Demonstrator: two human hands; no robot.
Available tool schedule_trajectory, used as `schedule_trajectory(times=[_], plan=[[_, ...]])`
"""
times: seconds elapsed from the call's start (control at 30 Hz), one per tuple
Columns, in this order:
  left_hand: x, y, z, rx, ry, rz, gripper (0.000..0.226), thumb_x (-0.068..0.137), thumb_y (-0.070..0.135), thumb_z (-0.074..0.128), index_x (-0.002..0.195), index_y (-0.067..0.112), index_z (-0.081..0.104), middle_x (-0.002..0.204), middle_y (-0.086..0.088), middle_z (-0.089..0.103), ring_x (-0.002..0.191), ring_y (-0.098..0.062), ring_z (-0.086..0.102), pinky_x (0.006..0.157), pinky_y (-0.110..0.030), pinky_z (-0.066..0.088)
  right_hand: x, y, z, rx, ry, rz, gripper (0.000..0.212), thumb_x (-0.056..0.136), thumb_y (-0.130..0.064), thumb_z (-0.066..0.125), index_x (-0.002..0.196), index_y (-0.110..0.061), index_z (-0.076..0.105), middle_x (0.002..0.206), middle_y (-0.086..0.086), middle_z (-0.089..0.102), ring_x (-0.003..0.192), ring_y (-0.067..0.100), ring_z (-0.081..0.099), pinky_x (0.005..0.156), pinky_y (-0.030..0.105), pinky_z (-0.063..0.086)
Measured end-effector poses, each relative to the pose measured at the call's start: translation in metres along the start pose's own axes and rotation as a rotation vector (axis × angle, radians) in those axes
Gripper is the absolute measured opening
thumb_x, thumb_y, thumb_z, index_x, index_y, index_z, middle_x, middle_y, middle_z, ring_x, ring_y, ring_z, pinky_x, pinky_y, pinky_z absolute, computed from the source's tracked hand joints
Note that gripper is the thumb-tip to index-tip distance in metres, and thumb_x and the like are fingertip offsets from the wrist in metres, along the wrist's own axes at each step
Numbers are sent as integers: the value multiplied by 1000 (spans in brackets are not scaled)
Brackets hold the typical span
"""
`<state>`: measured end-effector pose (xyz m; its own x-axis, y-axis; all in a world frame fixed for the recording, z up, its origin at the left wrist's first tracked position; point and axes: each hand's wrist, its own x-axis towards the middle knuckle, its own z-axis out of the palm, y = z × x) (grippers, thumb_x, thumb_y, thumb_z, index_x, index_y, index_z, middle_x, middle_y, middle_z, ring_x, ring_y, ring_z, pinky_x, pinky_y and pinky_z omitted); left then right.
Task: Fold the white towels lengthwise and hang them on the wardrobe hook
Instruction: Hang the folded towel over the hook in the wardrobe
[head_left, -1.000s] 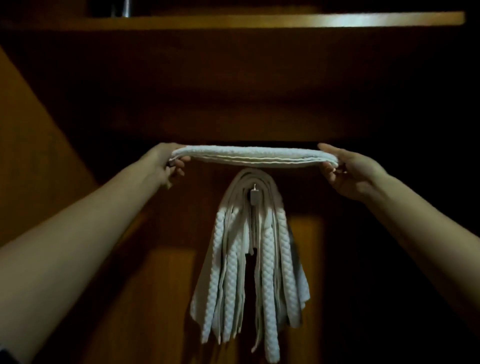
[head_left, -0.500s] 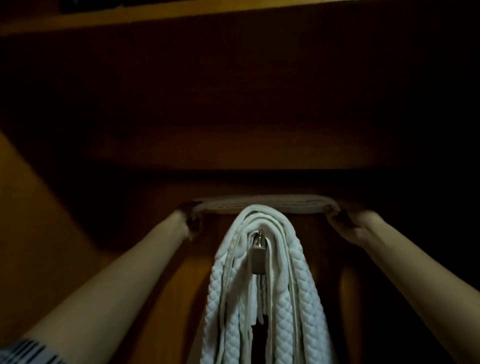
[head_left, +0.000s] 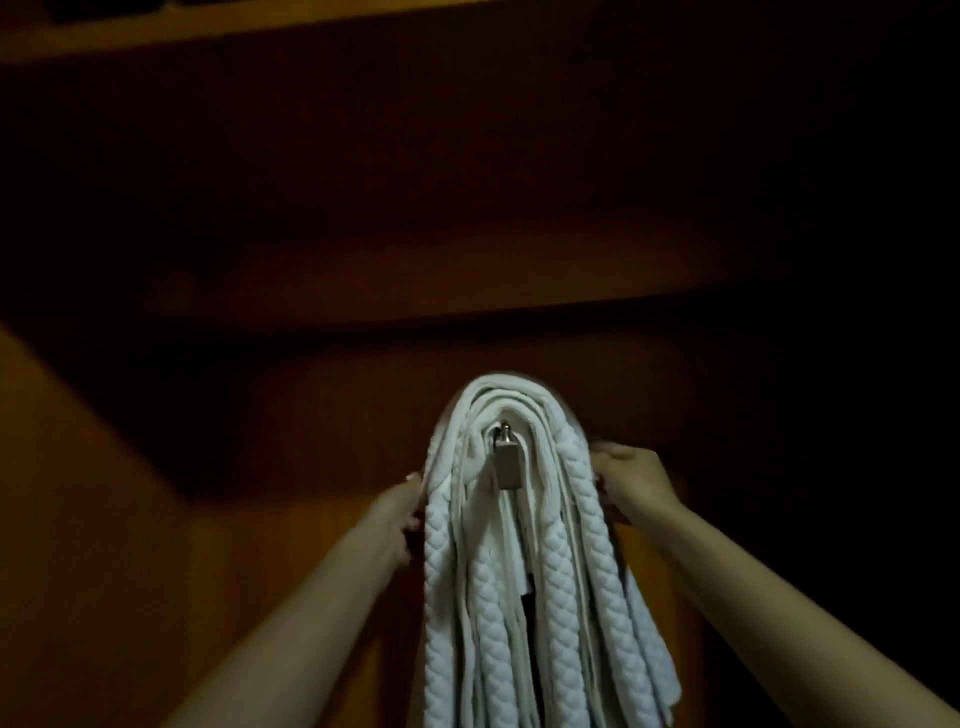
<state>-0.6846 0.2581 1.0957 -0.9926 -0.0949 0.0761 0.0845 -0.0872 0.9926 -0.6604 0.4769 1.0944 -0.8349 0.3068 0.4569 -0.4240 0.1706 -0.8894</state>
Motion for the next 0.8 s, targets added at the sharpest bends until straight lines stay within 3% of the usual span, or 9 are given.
schedule_trajectory(times=[0.07, 0.1, 0.17, 0.23, 0.33, 0.4, 0.57, 0.67, 0.8], plan=[[-7, 7, -6, 195, 48, 7, 36, 93, 39, 54, 73, 9, 59, 35, 0, 45, 29, -7, 38, 38, -10, 30, 2, -10, -12, -358, -27, -76, 21, 92, -22, 55, 75, -21, 68, 61, -9, 65, 55, 5, 57, 57, 28, 46], [-10, 14, -7, 308, 98, 30, 33, 91, 39, 58, 81, 8, 60, 47, -6, 57, 37, -11, 51, 42, -14, 40, 7, -14, -17, -568, -30, -108, 19, 90, -26, 55, 79, -21, 70, 81, -4, 69, 76, 10, 62, 70, 32, 50], [-6, 24, -10, 544, 199, 180, 53, 91, 39, 57, 129, 3, 48, 115, -21, 62, 98, -29, 64, 82, -34, 53, 12, -26, -25, -885, 13, -197, 25, 87, -27, 54, 103, -15, 68, 117, 9, 62, 112, 25, 51, 91, 37, 44], [-11, 31, -12, 705, 244, 387, 58, 98, 41, 40, 145, 8, 30, 148, -16, 35, 135, -32, 36, 108, -40, 31, 12, -38, -24, -842, -36, -281, 38, 89, -23, 48, 123, -7, 56, 119, 13, 59, 104, 25, 53, 82, 34, 44], [-18, 27, -7, 467, -51, 441, 61, 100, 46, 11, 133, 11, 49, 139, -15, 48, 129, -26, 44, 106, -36, 33, 3, -36, -20, -656, -165, -239, 46, 98, -33, 36, 139, -11, 38, 138, 9, 47, 121, 25, 47, 97, 34, 37], [-23, 13, -2, 249, -238, 357, 66, 98, 51, 5, 116, 18, 59, 121, -13, 62, 101, -17, 61, 85, -27, 49, -5, -18, -14, -510, -293, -194, 45, 101, -42, 29, 136, -17, 41, 140, 3, 45, 122, 19, 45, 106, 36, 35], [-23, -17, 15, 31, -272, 277, 65, 93, 60, 4, 97, 28, 60, 66, 12, 72, 57, 1, 66, 46, -15, 51, -15, 12, 5, -75, -400, -179, 50, 100, -49, 19, 141, -27, 40, 142, -1, 46, 129, 16, 43, 113, 45, 30], [-33, -22, 11, 98, -271, 281, 68, 87, 68, -2, 100, 39, 59, 101, 12, 69, 80, -1, 65, 77, -23, 50, -20, 19, 5, 4, -451, -130, 59, 98, -55, 12, 138, -27, 45, 136, 0, 53, 126, 15, 48, 111, 41, 34], [-52, -22, -11, 205, -234, 242, 76, 87, 67, -3, 140, 31, 39, 148, -1, 37, 138, -21, 29, 113, -43, 16, -34, 16, -14, -27, -367, -138, 55, 96, -58, 11, 123, -38, 54, 123, -9, 60, 117, 10, 52, 104, 36, 37]])
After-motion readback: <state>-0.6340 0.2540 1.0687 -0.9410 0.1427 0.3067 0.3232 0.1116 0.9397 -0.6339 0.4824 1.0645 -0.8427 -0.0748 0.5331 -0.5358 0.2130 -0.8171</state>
